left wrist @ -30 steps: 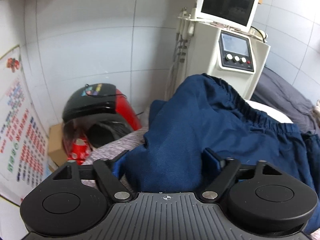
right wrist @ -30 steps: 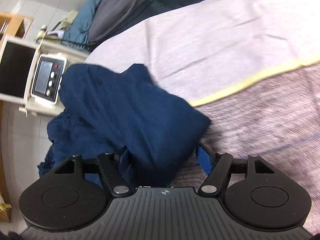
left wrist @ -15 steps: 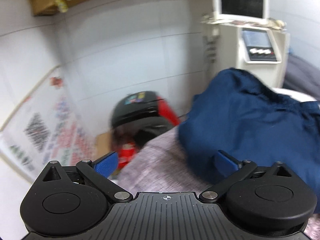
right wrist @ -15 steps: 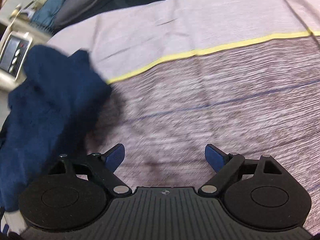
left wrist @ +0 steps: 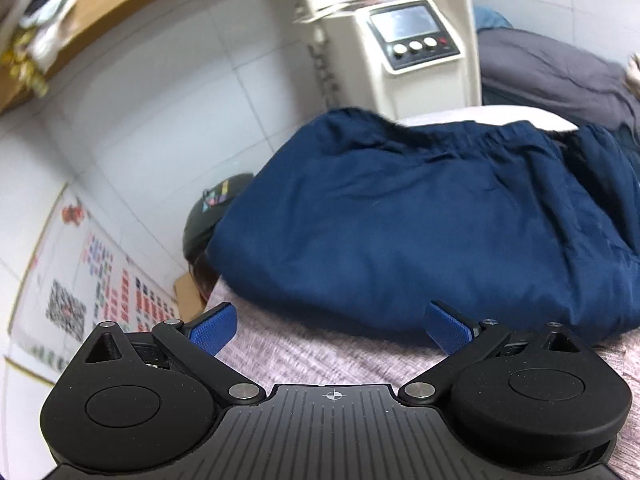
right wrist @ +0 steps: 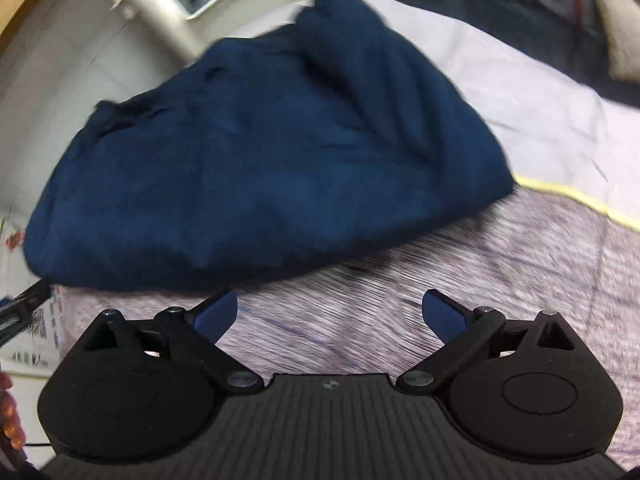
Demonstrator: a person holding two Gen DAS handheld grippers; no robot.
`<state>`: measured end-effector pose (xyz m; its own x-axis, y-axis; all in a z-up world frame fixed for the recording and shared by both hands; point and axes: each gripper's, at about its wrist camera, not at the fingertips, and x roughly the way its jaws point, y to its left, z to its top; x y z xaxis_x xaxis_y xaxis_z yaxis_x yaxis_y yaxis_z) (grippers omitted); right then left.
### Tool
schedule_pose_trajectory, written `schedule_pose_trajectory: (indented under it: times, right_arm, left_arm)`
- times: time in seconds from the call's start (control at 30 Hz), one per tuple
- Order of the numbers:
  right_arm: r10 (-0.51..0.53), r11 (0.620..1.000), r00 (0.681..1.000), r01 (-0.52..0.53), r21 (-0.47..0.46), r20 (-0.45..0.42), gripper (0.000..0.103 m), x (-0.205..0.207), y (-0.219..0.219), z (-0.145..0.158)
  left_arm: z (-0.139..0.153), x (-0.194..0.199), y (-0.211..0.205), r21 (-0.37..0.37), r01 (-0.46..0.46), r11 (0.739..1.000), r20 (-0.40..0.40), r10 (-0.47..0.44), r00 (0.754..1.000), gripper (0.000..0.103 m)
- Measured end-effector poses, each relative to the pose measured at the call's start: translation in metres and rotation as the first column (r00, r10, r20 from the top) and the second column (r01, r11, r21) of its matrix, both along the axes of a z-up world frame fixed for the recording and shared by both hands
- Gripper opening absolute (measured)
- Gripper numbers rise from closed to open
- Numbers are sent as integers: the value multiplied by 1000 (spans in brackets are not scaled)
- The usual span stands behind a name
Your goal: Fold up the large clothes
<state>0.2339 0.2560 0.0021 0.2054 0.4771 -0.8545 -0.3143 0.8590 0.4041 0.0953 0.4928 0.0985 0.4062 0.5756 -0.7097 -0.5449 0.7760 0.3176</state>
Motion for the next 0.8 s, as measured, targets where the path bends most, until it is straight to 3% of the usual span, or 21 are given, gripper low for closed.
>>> schedule_pose_trajectory:
  times: [0.1,0.27,0.4,0.57,0.8]
  right_arm:
    - [21,1000,999,-20,-17,33,102,4,18,23]
    - [101,992,988,-92,-82,115,103,10,48,49]
    - [183,971,973,-157,-182,137,103,11,71,48]
    - [224,953,965,-188,-238,134,103,13,82,34]
    - [255,944,959,-218,-249,126,103,12,91,34]
  left_arm:
    - [7,11,-9,6,22,1000,17,-22,1000,103]
    - [8,29,-9,-100,26,995,1,-26,1000,103]
    - [4,35,-9,-154,17,988,-20,-20,1000,103]
    - [-3,38,-5,-252,-12,968,-39,2,999,103]
    - [-9,41,-2,-255,-30,966,-63,14,998,103]
